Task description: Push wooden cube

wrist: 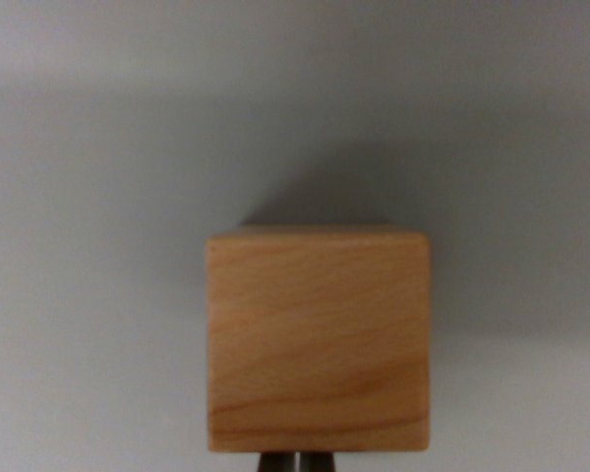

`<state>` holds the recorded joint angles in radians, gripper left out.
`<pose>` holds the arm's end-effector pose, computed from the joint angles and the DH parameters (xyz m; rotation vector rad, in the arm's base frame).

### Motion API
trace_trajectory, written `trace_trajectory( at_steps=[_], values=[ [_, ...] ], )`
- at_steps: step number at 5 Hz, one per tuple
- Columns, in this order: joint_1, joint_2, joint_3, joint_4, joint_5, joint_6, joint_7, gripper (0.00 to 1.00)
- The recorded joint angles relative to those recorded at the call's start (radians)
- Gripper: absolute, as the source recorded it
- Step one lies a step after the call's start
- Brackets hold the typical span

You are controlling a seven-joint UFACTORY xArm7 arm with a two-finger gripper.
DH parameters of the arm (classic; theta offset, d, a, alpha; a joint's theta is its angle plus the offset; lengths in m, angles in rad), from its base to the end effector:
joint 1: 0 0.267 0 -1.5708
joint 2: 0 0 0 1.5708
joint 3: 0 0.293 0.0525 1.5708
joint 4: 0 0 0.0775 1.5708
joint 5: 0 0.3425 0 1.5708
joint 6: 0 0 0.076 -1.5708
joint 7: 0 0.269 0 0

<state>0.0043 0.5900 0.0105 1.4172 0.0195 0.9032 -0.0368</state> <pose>0.5665 0.0120 0.0325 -3.1172 -0.0583 0.1182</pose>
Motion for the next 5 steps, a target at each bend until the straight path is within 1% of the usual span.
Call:
trace_trajectory(
  at_steps=[1, 2, 3, 4, 5],
  values=[
    [0.0000, 0.026, 0.000, 0.044, -0.0005, 0.017, 0.000, 1.00],
    [0.0000, 0.026, 0.000, 0.044, -0.0005, 0.017, 0.000, 1.00],
    [0.0001, 0.051, 0.000, 0.084, -0.0010, 0.033, 0.001, 1.00],
    [0.0001, 0.051, 0.000, 0.084, -0.0010, 0.033, 0.001, 1.00],
    [0.0001, 0.073, -0.001, 0.121, -0.0015, 0.047, 0.001, 1.00]
  ],
)
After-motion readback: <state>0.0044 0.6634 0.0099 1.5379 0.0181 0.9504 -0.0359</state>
